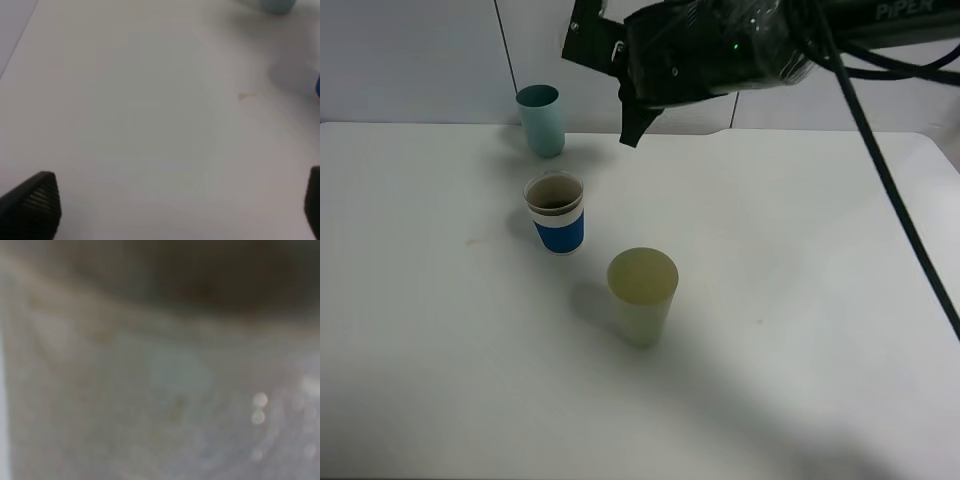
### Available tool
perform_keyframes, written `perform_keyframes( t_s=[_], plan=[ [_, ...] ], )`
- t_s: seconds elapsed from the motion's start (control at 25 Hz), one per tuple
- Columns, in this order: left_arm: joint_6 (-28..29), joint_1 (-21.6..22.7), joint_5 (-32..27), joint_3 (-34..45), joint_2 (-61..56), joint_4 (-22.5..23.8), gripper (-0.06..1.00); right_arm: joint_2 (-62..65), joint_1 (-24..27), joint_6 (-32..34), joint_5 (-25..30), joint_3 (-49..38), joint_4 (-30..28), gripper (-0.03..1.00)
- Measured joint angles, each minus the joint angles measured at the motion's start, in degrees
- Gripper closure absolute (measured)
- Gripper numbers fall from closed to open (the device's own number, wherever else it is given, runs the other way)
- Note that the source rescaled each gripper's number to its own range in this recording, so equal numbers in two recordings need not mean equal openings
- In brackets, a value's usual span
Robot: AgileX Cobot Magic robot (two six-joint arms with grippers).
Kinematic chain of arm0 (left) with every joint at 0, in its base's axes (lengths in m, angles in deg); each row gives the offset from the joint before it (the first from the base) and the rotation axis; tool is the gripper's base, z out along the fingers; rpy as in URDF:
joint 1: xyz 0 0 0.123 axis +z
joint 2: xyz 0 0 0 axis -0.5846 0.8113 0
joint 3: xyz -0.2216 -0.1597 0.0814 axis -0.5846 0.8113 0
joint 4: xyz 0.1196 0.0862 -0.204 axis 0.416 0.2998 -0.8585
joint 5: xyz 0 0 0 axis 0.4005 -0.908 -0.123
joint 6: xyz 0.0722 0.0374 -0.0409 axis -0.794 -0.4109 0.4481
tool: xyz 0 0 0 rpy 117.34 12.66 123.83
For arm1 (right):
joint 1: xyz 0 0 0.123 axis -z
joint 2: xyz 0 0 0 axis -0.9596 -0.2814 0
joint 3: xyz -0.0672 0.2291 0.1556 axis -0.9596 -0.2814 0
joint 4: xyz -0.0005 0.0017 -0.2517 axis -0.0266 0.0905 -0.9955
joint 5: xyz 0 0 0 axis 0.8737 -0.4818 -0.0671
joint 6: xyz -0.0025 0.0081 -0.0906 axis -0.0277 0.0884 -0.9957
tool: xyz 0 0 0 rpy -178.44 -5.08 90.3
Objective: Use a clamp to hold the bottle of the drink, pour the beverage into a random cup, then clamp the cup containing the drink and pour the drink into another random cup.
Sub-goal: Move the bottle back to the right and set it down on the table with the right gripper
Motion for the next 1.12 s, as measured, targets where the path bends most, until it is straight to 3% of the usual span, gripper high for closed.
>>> perform_keyframes(
  t_s=[0.28,0.52,0.72,1.12],
  plan=[
    [0.0,0.0,0.0,0.0,0.0,0.0,-0.05,2.65,2.44,3.42,-1.19,0.0,12.03,0.96],
    [0.0,0.0,0.0,0.0,0.0,0.0,-0.05,2.82,5.45,7.14,-7.81,0.0,19.85,0.96],
    [0.0,0.0,0.0,0.0,0.0,0.0,-0.05,2.82,9.32,2.47,-9.86,0.0,27.2,0.96],
    [0.0,0.0,0.0,0.0,0.0,0.0,-0.05,2.96,15.23,-8.45,-24.27,-6.3,38.54,0.96]
  ],
)
